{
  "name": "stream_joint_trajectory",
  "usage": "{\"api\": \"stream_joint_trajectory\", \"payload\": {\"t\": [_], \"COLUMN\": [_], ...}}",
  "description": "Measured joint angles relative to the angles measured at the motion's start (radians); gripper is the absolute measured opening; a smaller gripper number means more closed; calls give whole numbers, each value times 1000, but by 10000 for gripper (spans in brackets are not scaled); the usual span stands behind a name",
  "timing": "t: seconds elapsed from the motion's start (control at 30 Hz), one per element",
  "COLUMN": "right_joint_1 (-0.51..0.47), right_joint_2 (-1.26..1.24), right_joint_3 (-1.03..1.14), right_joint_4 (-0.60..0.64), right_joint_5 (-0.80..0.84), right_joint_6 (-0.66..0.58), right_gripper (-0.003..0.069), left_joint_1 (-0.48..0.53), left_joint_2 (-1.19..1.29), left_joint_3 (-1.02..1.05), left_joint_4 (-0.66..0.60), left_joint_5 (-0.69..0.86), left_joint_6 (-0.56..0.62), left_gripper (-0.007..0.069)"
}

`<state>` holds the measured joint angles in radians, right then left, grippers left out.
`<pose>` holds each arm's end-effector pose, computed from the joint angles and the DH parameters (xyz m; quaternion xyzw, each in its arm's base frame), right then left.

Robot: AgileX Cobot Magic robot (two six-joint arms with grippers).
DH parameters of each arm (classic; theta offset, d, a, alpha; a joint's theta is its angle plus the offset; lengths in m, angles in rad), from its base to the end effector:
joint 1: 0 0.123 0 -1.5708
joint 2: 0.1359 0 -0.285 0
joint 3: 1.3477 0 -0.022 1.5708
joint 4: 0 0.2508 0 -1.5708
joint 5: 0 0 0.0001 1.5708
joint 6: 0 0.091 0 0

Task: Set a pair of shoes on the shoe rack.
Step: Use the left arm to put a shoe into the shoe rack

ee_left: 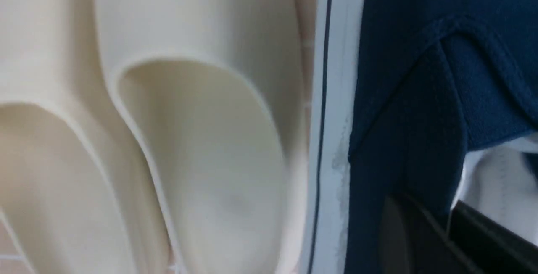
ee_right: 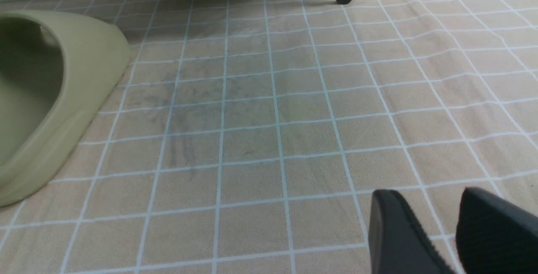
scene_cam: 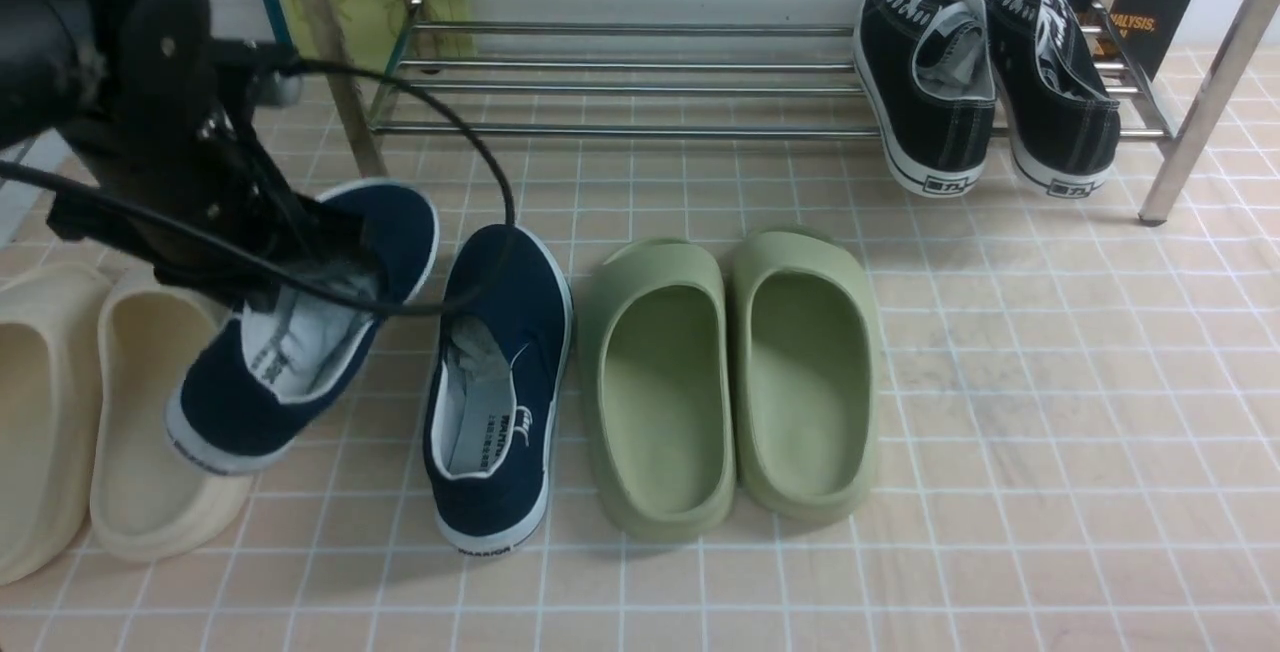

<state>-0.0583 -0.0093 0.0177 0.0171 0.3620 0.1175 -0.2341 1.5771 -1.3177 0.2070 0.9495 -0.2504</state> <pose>0.0529 -0.0025 0.1751 0.0748 0.7963 0.0250 0.5997 0.3254 -0.0620 0.3034 0.0320 0.9700 0.0394 0.2379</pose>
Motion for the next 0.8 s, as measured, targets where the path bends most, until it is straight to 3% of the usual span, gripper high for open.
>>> {"api": "stream_joint_trajectory", "payload": {"t": [0.27,0.8], "right_joint_1": [0,0], "right_joint_2": [0,0], "right_joint_3": [0,0], "right_joint_4": [0,-1], "right_joint_5": [0,0], "right_joint_6": [0,0], "right_gripper": [237,237], "left_joint_1": [1,1], "left_joint_2": [83,566], "left_joint_3": [-155,-746], "left_joint_4": [-157,-184], "left_joint_5": [-53,-122], "left_joint_6": [90,85], "left_gripper": [50,50]}}
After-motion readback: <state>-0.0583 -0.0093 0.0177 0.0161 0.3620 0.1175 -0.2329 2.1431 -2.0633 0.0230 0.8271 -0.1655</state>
